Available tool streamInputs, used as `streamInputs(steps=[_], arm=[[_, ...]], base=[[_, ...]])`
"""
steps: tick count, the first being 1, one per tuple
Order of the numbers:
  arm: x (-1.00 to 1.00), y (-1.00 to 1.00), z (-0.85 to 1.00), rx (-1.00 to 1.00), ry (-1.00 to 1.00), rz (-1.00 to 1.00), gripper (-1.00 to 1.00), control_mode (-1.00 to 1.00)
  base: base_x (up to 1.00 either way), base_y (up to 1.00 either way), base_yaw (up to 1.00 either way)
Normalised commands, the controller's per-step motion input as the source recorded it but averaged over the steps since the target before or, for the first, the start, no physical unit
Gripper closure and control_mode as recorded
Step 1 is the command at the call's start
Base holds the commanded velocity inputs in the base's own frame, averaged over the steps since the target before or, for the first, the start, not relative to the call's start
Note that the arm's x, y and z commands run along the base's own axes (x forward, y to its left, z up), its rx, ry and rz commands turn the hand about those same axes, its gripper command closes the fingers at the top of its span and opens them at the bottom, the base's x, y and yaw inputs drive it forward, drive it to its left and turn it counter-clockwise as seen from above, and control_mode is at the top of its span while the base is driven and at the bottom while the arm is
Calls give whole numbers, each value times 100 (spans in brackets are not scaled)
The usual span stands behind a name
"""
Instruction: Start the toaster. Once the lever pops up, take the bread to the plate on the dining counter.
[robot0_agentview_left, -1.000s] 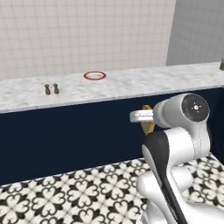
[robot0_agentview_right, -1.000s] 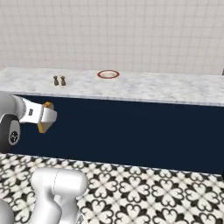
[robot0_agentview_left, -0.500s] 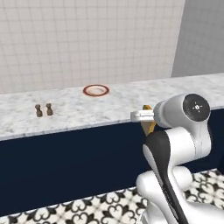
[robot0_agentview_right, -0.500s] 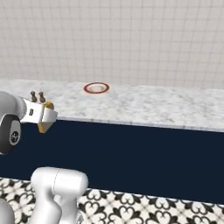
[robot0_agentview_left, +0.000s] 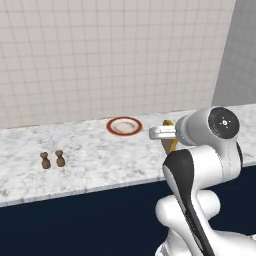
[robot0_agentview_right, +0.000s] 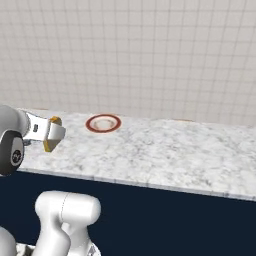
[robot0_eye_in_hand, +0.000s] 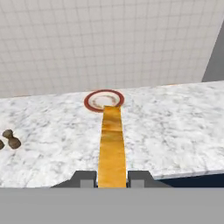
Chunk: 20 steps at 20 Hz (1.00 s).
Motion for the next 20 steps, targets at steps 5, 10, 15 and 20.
streamInputs(steps=[5, 10, 15, 20], arm=[[0, 0, 0, 0, 0, 0, 100, 100], [0, 0, 0, 0, 0, 0, 100, 100], [15, -7, -4, 0, 0, 0, 100, -100], [97, -61, -37, 0, 5, 3, 100, -100]], base=[[100, 0, 4], [34, 0, 7], [14, -3, 0], [0, 0, 0]])
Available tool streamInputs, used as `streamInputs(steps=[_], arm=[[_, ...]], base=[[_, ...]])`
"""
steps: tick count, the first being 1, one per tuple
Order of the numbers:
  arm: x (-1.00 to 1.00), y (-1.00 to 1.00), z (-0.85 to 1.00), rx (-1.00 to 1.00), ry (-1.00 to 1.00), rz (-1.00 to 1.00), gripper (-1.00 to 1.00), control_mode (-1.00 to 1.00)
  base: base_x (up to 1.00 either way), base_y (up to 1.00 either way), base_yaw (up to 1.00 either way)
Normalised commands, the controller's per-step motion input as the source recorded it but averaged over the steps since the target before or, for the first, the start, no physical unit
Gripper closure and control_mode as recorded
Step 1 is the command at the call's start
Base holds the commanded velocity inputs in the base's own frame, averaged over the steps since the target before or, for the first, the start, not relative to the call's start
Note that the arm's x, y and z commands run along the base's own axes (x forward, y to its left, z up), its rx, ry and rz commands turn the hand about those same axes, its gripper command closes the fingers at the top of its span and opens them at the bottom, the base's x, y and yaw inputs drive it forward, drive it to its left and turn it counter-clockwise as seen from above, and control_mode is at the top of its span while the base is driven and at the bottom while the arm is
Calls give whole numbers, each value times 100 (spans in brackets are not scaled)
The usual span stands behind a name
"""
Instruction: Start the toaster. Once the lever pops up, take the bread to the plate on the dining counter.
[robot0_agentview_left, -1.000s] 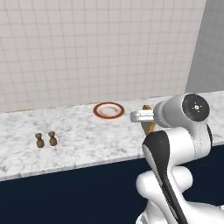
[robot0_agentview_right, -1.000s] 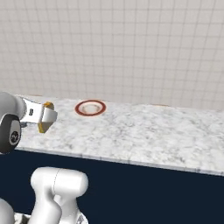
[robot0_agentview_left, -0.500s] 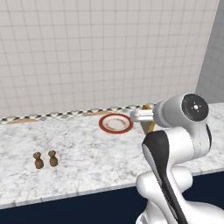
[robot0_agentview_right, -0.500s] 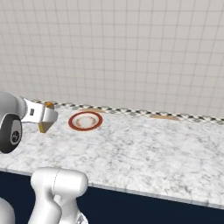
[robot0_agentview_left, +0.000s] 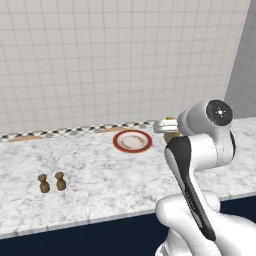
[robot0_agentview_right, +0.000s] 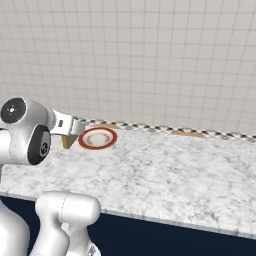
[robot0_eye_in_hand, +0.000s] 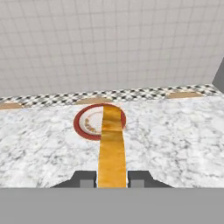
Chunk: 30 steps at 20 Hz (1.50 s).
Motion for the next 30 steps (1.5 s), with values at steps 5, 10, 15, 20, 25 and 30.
streamInputs(steps=[5, 10, 15, 20, 25, 30], arm=[[100, -34, -61, 5, 10, 19, 100, -100], [100, 0, -42, 14, 0, 23, 100, -100], [100, 3, -7, 17, 11, 15, 100, -100], [100, 28, 0, 9, 25, 3, 100, -100], [83, 48, -9, 0, 28, 0, 100, -100], [50, 24, -29, 0, 1, 0, 100, -100]], base=[[0, 0, 0], [0, 0, 0], [0, 0, 0], [0, 0, 0], [0, 0, 0], [0, 0, 0]])
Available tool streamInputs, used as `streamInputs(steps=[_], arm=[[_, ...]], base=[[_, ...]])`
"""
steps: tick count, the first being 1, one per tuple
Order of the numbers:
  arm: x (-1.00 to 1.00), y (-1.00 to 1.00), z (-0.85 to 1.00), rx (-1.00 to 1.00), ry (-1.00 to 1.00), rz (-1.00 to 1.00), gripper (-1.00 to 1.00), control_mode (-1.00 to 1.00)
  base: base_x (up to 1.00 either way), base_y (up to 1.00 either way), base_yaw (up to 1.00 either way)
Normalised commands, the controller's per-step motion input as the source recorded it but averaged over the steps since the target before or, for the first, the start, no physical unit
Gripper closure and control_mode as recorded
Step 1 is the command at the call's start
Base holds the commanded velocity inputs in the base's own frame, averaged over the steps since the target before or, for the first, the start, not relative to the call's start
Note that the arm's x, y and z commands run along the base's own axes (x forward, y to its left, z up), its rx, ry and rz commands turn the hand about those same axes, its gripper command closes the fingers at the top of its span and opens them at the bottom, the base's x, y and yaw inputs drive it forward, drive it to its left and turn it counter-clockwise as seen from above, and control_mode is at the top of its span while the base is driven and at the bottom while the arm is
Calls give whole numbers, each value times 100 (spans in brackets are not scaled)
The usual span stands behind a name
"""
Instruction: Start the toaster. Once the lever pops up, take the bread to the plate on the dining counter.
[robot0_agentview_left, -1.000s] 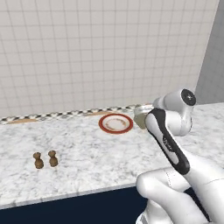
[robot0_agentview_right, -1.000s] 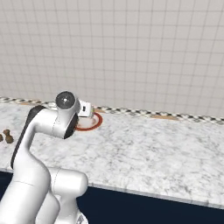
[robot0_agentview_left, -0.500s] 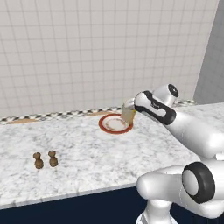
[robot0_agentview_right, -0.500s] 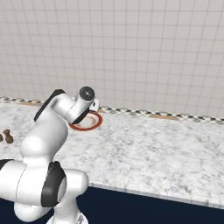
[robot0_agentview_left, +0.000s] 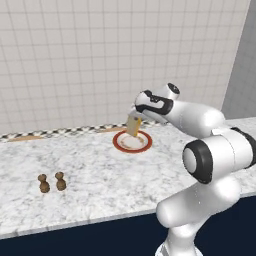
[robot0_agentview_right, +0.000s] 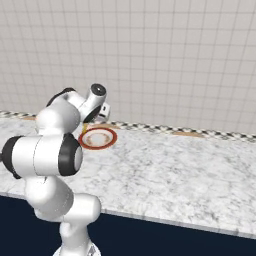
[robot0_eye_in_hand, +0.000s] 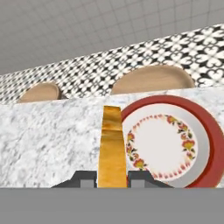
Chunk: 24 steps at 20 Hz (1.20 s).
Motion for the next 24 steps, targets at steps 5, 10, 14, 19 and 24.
streamInputs(steps=[5, 10, 14, 19, 24], arm=[[49, 3, -28, 0, 0, 0, 100, -100], [9, 0, -35, 0, 0, 3, 100, -100], [0, 0, -27, 0, 0, 7, 100, -100], [12, 7, -25, 0, -1, 6, 100, -100], [8, 0, -29, 0, 0, 5, 100, -100]], base=[[0, 0, 0], [0, 0, 0], [0, 0, 0], [0, 0, 0], [0, 0, 0]])
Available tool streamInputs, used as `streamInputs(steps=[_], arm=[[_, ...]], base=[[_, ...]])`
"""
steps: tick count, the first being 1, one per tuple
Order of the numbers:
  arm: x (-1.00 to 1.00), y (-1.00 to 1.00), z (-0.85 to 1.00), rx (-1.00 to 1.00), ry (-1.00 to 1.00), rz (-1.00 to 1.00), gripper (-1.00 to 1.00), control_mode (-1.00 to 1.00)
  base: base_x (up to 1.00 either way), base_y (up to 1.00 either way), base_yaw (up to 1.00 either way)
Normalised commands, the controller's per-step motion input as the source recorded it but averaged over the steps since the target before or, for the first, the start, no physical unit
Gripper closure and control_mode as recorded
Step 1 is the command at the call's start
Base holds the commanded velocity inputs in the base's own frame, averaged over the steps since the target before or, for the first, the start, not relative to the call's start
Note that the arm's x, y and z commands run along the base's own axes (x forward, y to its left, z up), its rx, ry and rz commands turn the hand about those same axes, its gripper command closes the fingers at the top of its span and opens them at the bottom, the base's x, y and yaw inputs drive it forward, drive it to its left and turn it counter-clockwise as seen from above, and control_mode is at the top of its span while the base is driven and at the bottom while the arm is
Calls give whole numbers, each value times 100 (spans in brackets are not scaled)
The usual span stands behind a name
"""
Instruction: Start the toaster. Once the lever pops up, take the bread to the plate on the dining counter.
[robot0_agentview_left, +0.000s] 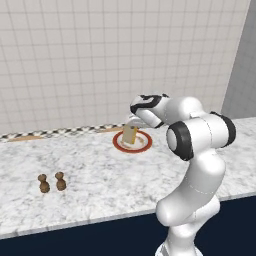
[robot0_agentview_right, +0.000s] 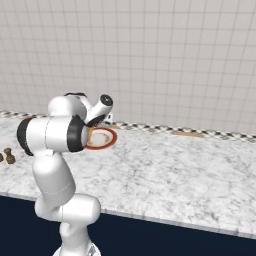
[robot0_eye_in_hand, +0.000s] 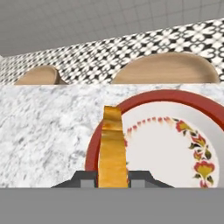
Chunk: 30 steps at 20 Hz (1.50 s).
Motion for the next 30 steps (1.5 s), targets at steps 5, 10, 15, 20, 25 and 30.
streamInputs(steps=[5, 10, 15, 20, 25, 30], arm=[[17, 0, -26, 0, 0, 4, 100, -100], [10, 0, -20, 0, 0, 4, 100, -100], [-11, 0, -15, 0, -1, 2, -100, -100], [-22, -1, -8, 0, -2, 0, -100, -100], [-21, -25, -28, -2, -5, 0, -100, -100], [5, -58, -16, -1, -3, 0, -100, -100]], base=[[0, 0, 0], [0, 0, 0], [0, 0, 0], [0, 0, 0], [0, 0, 0], [0, 0, 0]])
